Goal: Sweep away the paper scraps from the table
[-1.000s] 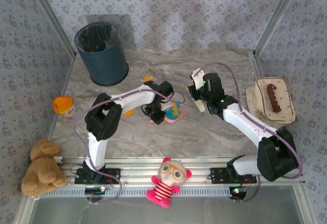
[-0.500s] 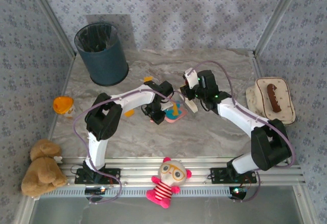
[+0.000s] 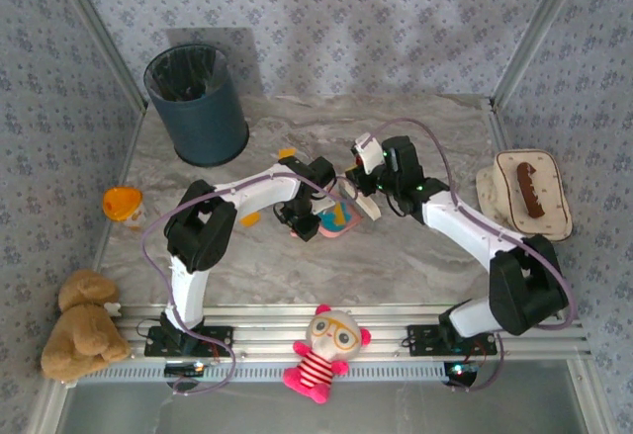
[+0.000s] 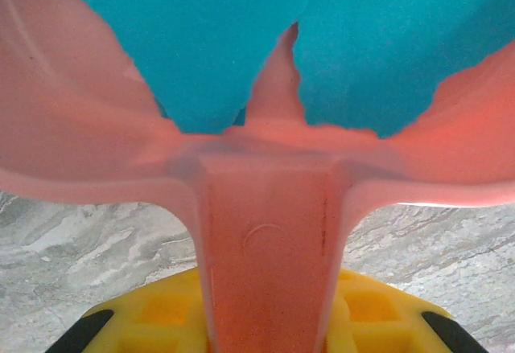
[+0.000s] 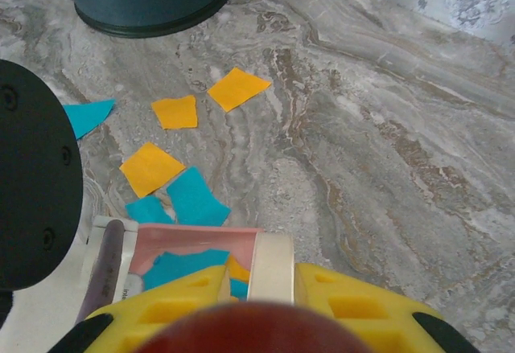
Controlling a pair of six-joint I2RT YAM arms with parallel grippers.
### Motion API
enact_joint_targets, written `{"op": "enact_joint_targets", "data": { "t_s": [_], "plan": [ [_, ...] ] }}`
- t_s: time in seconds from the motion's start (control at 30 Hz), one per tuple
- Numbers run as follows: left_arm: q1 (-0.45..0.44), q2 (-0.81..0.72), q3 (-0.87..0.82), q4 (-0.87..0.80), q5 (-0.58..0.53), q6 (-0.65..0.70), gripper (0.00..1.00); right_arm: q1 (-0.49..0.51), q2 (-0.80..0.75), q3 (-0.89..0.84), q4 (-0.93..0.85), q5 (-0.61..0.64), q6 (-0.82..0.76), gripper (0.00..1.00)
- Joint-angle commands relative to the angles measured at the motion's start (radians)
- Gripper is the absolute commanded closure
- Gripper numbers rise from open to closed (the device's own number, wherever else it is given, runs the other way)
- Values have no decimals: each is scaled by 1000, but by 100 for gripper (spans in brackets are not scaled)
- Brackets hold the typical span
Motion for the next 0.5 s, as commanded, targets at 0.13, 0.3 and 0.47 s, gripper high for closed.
{"op": "enact_joint_targets", "data": {
  "t_s": [0.13,0.3,0.47],
  "plan": [
    [3,-52,-13,10,-3,-13,100,3,-106,-51,73,171,41,100],
    [3,-97,-37,60,-8,-25,100,-19,-180,-103,101,269,74,100],
    [10,-165,-58,138,-6,-56,100,-69,-240,-151,102,303,146,100]
  ]
}}
